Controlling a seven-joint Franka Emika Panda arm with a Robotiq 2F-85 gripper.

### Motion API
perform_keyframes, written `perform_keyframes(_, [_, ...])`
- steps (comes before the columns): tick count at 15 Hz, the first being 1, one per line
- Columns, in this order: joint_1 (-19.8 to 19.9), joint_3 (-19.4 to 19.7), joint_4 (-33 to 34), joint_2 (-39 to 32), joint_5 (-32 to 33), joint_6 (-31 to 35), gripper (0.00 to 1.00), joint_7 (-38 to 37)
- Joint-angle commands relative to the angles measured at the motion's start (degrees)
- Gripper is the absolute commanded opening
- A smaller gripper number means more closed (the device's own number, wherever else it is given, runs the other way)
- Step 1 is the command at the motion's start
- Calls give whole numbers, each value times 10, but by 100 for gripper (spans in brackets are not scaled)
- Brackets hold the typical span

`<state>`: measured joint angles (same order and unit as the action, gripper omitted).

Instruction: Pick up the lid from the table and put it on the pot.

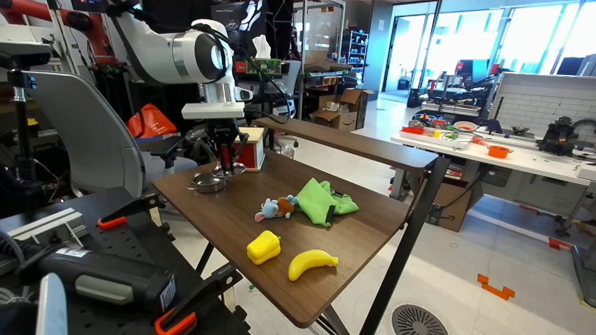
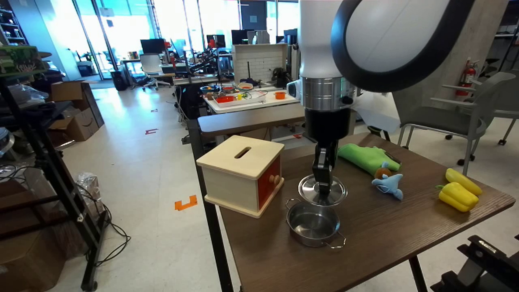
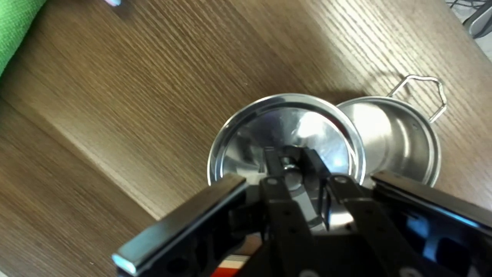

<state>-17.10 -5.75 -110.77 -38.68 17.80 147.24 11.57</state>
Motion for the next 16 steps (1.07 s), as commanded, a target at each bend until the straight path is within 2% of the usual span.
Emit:
perform_keyframes(1, [7,-13,7,-3,7,-26,5,23])
perform_keyframes(16, [-1,-43,23,-40,8,-24,5,63])
